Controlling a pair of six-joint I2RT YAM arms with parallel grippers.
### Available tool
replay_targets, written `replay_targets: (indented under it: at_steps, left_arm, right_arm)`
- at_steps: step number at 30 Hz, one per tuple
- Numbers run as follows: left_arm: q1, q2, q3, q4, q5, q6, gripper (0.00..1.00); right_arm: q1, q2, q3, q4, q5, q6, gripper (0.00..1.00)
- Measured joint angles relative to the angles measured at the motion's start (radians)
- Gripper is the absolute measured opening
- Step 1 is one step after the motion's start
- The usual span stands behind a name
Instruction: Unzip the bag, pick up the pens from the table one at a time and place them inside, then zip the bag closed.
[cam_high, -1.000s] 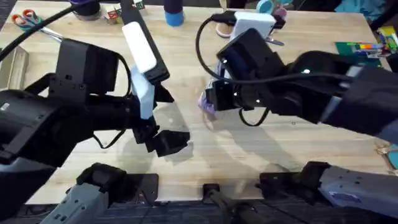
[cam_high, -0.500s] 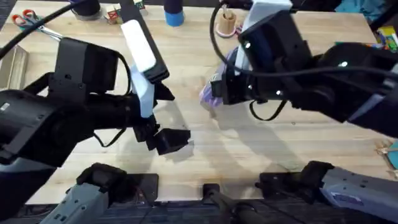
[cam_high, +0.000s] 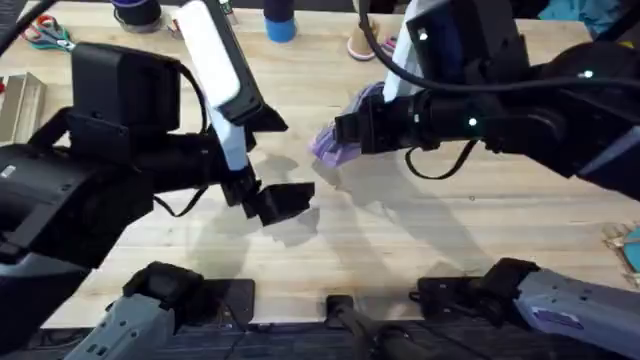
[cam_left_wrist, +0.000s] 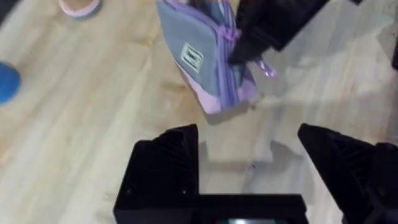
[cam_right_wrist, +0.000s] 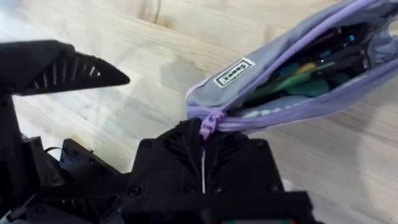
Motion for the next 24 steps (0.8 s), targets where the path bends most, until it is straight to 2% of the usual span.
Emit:
replay_targets:
  at_steps: [6, 9, 14, 19, 24]
  left_arm:
    - [0.000, 0.037, 0.000, 0.053, 0.021, 0.000, 0.993]
    - [0.000, 0.118, 0.000, 0.094, 0.054, 0.000, 0.993]
    - [0.000, 0.276, 0.000, 0.240, 0.102, 0.000, 0.993]
    - [0.000, 0.382, 0.000, 0.372, 0.134, -0.003, 0.993]
    - [0.000, 0.451, 0.000, 0.395, 0.166, -0.003, 0.993]
  right_arm:
    - [0.000, 0.000, 0.000, -0.001, -0.007, 0.000, 0.030]
    - [0.000, 0.000, 0.000, 0.000, -0.008, 0.000, 0.030]
    - [0.000, 0.000, 0.000, 0.000, -0.020, 0.000, 0.030]
    - [0.000, 0.000, 0.001, 0.006, -0.039, 0.000, 0.030]
    - [0.003, 0.000, 0.003, 0.004, -0.053, 0.000, 0.030]
